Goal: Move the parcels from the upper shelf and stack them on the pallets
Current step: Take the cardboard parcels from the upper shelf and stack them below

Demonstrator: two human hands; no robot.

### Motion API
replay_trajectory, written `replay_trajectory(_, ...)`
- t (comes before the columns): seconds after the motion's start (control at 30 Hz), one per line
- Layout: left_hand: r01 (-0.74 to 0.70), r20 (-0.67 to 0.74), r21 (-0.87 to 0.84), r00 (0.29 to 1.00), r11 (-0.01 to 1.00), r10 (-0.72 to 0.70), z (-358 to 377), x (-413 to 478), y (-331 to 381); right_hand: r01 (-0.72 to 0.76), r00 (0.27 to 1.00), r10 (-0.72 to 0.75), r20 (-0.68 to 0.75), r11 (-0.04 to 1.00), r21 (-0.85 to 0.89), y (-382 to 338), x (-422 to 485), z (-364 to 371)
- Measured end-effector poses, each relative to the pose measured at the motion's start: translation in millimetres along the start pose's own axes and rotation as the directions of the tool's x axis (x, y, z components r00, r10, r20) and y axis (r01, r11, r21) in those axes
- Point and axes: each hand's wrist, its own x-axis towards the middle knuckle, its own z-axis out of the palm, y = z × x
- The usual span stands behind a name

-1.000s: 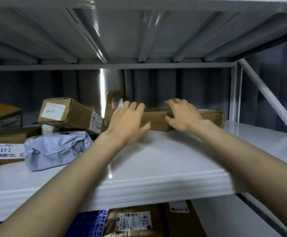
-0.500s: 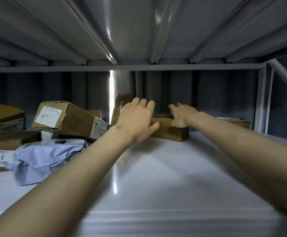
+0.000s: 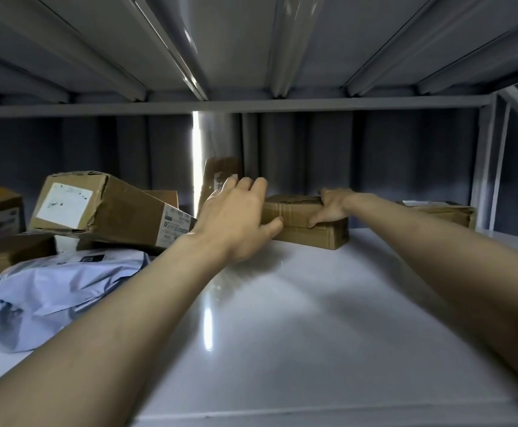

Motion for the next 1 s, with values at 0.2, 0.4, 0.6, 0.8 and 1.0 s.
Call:
replay_trajectory(0.2, 0.007, 0.058, -0.015, 0.998, 1.0, -0.006, 1.1, -0.9, 2.7, 0.003, 1.0, -0.003, 0.009, 1.0, 0.025, -7.7, -9.3, -5.7)
replay_trajectory(0.4, 0.051, 0.084, -0.028, 0.995, 0.998, -0.048, -1.9, -2.2, -0.6, 0.008, 1.0, -0.008, 0.018, 0.999, 0.04, -18.5, -41.0, -13.2)
replay_trajectory(0.6, 0.105, 0.111, -0.138, 0.99, 0.985, -0.09, -4.6, -9.1, 4.1, -0.042, 0.998, 0.046, -0.033, 0.994, 0.097, -24.3, -88.2, -13.8)
replay_trajectory(0.8, 0.189, 0.156, -0.285, 0.976, 0.94, -0.149, -13.9, -20.4, 16.9, -0.074, 0.992, 0.093, -0.089, 0.979, 0.192, -28.7, -151.8, -22.1)
replay_trajectory(1.0, 0.35, 0.232, -0.411, 0.933, 0.842, -0.275, -22.3, -39.6, 23.4, -0.045, 0.95, 0.186, -0.251, 0.877, 0.479, -33.7, -202.7, -33.1)
